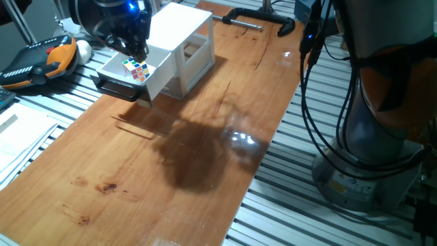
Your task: Grasp the handle and open the drawer
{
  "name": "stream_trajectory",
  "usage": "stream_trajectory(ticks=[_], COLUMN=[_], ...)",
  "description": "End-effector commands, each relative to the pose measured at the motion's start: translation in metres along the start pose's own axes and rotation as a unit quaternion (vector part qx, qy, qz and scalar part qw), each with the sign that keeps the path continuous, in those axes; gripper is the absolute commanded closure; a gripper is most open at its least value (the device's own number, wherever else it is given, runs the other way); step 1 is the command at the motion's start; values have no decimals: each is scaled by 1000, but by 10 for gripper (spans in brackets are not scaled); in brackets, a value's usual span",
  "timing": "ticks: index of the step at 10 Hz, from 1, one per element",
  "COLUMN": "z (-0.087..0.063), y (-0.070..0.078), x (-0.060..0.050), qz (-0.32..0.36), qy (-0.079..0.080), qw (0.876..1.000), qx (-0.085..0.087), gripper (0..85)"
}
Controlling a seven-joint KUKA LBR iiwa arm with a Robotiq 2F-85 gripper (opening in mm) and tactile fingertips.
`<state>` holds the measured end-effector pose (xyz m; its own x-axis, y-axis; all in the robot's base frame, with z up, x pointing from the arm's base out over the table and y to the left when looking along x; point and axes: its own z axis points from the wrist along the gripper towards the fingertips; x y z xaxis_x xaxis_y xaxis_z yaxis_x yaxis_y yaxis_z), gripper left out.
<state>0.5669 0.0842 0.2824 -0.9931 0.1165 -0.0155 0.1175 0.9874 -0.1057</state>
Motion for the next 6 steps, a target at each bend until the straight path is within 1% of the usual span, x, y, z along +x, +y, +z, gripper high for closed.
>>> stream_trajectory(ticks=[1, 4, 6], z=[0, 1, 2], y=[0, -3, -3], x=[0, 0, 0], qz=[-1, -6, -7], qy=[0, -1, -1], qw=[1000, 1000, 1000], qx=[2, 1, 1], gripper=[843, 843, 843])
